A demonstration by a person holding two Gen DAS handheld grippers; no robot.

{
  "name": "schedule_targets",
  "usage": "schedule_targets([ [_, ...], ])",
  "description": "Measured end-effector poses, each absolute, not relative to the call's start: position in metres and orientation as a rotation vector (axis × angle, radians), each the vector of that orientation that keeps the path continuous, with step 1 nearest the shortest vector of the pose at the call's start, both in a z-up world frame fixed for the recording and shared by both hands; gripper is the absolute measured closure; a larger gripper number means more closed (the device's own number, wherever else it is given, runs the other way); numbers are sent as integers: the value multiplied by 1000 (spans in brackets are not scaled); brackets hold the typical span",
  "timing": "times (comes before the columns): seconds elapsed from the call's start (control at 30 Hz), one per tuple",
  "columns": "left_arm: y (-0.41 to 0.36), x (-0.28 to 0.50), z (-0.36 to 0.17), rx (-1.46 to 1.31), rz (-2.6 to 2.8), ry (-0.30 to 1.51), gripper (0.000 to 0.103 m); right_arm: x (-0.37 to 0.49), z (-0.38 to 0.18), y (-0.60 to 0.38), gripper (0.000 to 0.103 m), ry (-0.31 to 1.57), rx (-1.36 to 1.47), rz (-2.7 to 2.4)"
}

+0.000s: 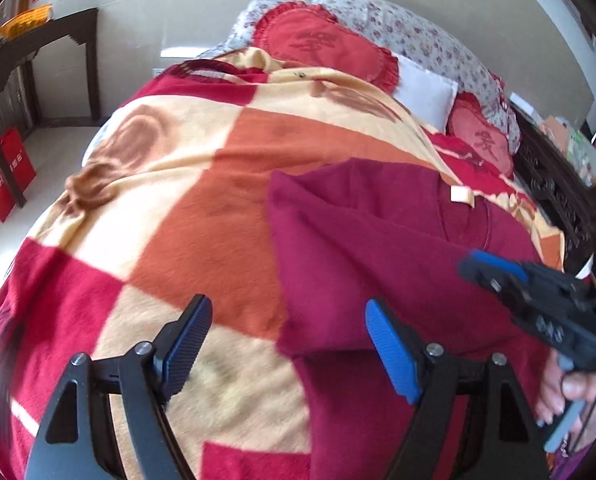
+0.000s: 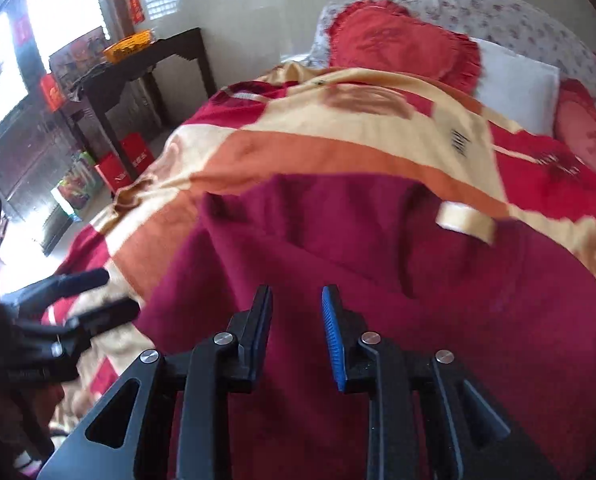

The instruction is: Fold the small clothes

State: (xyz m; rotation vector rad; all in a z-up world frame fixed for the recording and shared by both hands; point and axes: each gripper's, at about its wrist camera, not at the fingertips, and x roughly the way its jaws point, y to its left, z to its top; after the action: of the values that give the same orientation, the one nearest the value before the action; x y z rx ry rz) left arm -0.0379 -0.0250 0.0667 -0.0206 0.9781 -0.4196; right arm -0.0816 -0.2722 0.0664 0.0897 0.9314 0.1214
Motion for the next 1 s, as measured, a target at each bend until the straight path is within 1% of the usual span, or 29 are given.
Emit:
schedule_targets([
  [0.13,-43,-35,39,82,-348,1047,20,-119,28,-315,95,1040,18,-70],
  [0.17,-44,-33,32,89,-344,1070,20,-122,15,-325,95,1083,23,-98],
  [0.2,-43,-33,28,87,-341,1075,19,-126,13,-332,95,1079,51,-84],
  [0.27,-41,-36,32,79,-339,1058,19,-136,26,-341,95,1051,96,-89],
  [0.4,-41,-43,48,80,-320,1043,20,-161,58,-370,93,927,133,-173],
  [0.5,-47,-54,59,109,-312,1013,20,-162,55,-395,93,963,139,-309],
  [0.57,-53,-58,65,109,-325,1008,20,-155,32,-413,93,1047,172,-358],
  [0.6,-58,-61,67,109,-337,1009,20,-153,26,-416,93,1060,191,-358],
  [0.7,-71,-67,72,125,-366,1003,20,-163,38,-415,93,1024,217,-325],
  [0.8,-82,-72,73,143,-384,1010,20,-186,57,-430,92,962,320,-303],
  [0.87,-86,-74,72,142,-397,1015,20,-202,64,-444,90,931,349,-348],
  [1.0,-93,-79,67,154,-410,1024,20,-238,73,-503,84,890,407,-518],
])
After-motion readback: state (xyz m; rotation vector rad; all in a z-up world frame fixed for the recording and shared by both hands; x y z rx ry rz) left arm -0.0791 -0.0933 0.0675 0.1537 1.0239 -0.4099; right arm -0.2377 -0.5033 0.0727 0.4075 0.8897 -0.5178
